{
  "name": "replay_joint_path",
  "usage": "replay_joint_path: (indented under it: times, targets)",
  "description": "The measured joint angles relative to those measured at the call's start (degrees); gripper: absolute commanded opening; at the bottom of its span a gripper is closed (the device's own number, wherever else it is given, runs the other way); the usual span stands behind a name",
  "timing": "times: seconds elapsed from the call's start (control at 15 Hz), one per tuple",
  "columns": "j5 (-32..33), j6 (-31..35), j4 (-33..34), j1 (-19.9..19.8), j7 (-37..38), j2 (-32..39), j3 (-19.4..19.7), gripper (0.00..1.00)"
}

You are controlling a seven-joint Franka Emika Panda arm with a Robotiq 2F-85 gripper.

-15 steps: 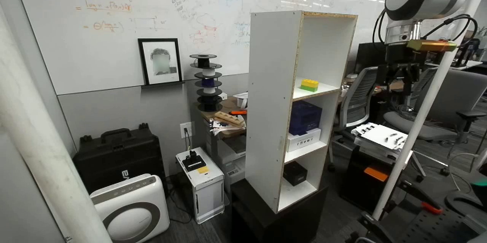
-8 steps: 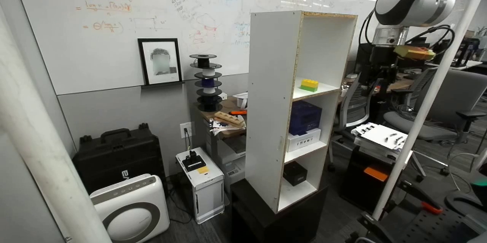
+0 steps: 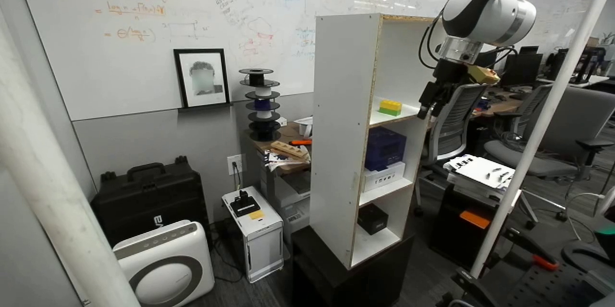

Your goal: Put the yellow and green block on top of the cabinet

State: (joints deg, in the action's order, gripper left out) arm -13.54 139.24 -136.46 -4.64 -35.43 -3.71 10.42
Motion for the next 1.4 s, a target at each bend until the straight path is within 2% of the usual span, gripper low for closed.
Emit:
replay_joint_path:
  times: [0.33, 0.6, 1.4]
  targets:
    - [-9.3, 3.6, 2.1, 0.0, -10.2, 2.2, -0.3, 1.00]
    - [-14.0, 3.9, 3.4, -0.1, -14.8, 4.1, -0.4, 1.00]
    - [-16.2, 4.1, 6.1, -1.6, -16.9, 8.3, -2.2, 1.00]
